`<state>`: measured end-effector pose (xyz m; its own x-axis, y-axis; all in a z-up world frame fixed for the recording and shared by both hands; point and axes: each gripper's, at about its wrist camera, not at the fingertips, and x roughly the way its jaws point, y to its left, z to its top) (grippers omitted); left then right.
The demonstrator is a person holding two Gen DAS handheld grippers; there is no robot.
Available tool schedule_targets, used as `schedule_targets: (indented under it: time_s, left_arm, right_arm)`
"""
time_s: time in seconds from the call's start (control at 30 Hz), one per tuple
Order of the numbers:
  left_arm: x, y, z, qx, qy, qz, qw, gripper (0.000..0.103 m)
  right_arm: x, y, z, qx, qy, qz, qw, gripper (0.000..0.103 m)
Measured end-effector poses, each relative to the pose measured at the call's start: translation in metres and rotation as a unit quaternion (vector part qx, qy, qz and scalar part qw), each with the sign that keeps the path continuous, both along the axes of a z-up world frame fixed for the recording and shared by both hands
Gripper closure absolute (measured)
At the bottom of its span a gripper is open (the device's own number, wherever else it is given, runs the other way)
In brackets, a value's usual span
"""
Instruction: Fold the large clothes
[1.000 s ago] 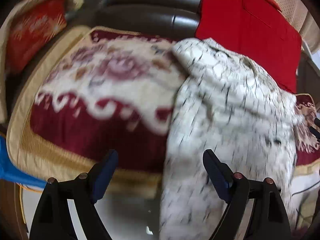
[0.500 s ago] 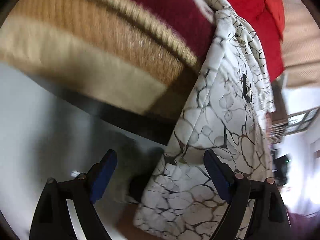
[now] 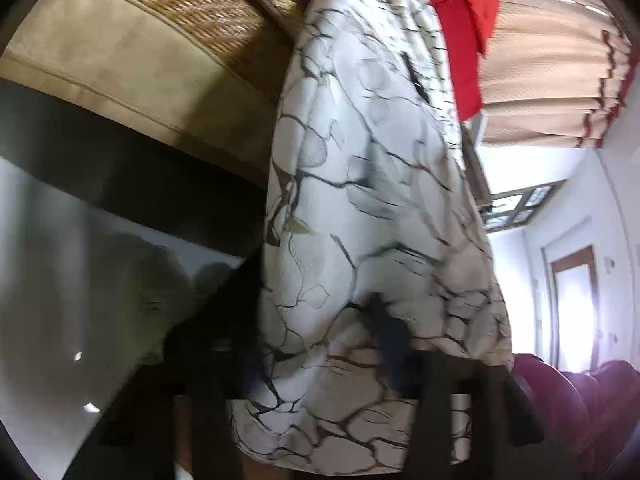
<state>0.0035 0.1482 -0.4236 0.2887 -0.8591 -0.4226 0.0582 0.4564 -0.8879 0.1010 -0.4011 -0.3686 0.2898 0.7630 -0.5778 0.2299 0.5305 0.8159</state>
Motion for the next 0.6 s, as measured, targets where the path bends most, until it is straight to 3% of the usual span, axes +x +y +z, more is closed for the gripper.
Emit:
schedule_targets:
  time_s: [0.03, 0.13, 0.17, 0.2, 0.23, 0.27, 0.33, 0.37, 0.43, 0.5, 0.6]
  left_arm:
    - [-0.006, -0.001, 0.005, -0.003, -0.008, -0.002, 1.0, 0.077]
    - [-0.007, -0.004, 0.015, 0.005, -0.022, -0.009, 0.9997, 0.079]
    - [-0.005, -0.003, 0.016, 0.009, -0.018, -0.008, 0.9998, 0.078]
    - [-0.003, -0.001, 0.015, 0.013, -0.011, 0.0, 0.9999, 0.069]
    - [0.005, -0.001, 0.018, 0.014, -0.005, 0.007, 0.9999, 0.053]
    - [0.004, 0.012, 0.013, 0.011, 0.001, 0.017, 0.9998, 0.046]
    - [0.006, 0.017, 0.016, -0.005, -0.003, 0.026, 0.9996, 0.045]
    - [0.006, 0.014, 0.02, -0.014, -0.012, 0.022, 0.9996, 0.049]
    - [0.008, 0.006, 0.031, -0.011, -0.031, -0.002, 0.9994, 0.082]
    - [0.008, -0.005, 0.038, 0.002, -0.049, -0.019, 0.9986, 0.091]
    - [0.011, -0.007, 0.047, -0.002, -0.054, -0.024, 0.9983, 0.095]
  right_arm:
    - [0.001, 0.004, -0.002, 0.017, -0.003, 0.002, 1.0, 0.017]
    - [0.006, 0.025, 0.006, 0.027, -0.028, 0.04, 0.998, 0.028]
    - [0.008, 0.033, 0.011, 0.02, -0.035, 0.055, 0.998, 0.048]
    - [0.008, 0.039, 0.018, 0.01, -0.044, 0.067, 0.997, 0.071]
    - [0.009, 0.044, 0.026, -0.001, -0.055, 0.076, 0.996, 0.071]
    - [0.009, 0.048, 0.034, -0.008, -0.065, 0.081, 0.995, 0.075]
    - [0.009, 0.056, 0.051, -0.012, -0.084, 0.089, 0.992, 0.08]
    - [0.009, 0.059, 0.06, -0.014, -0.093, 0.091, 0.991, 0.081]
    - [0.01, 0.065, 0.071, -0.022, -0.1, 0.1, 0.99, 0.081]
    - [0.012, 0.072, 0.071, -0.056, -0.079, 0.119, 0.988, 0.081]
    - [0.016, 0.076, 0.066, -0.046, -0.061, 0.122, 0.99, 0.08]
